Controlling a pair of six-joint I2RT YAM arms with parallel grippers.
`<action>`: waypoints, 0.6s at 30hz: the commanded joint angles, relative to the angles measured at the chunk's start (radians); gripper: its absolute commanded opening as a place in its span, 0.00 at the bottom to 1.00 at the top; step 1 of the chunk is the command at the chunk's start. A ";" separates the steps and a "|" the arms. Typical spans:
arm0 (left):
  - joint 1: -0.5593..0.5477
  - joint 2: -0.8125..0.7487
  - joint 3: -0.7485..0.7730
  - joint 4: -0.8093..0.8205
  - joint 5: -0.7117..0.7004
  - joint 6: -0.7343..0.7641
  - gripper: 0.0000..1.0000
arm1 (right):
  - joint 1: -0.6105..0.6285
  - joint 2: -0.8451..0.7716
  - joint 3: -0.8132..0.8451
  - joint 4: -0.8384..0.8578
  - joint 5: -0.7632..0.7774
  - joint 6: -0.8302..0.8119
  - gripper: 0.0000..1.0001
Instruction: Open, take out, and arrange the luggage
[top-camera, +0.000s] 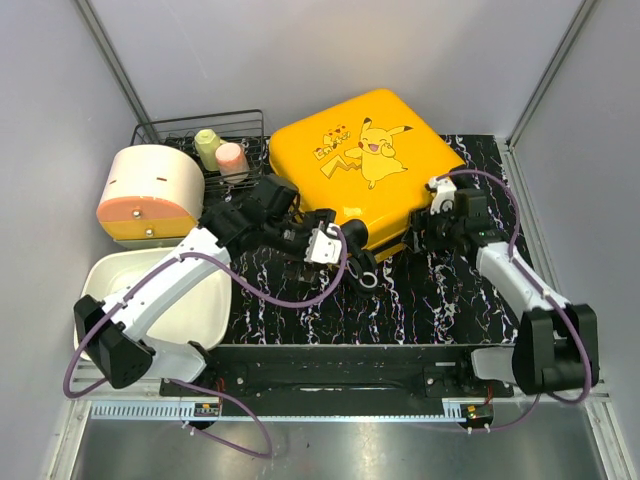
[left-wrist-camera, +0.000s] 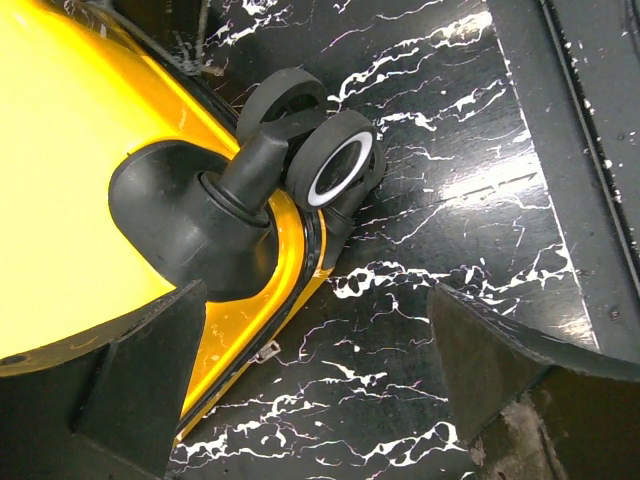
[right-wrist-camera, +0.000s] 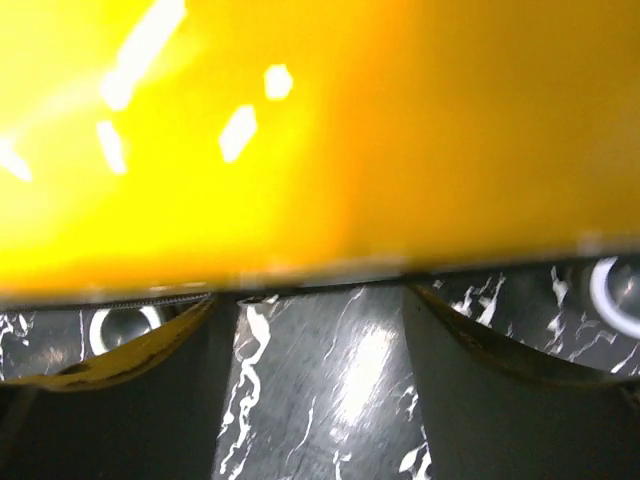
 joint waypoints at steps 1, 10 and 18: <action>-0.004 0.012 -0.013 0.092 -0.011 0.067 0.96 | -0.083 0.136 0.126 0.192 -0.137 -0.069 0.74; -0.004 0.097 0.056 0.133 -0.020 0.023 0.96 | -0.173 0.330 0.307 0.291 -0.226 -0.132 0.77; -0.002 0.071 0.051 0.133 -0.028 0.007 0.95 | -0.236 0.131 0.153 0.228 -0.418 -0.174 0.75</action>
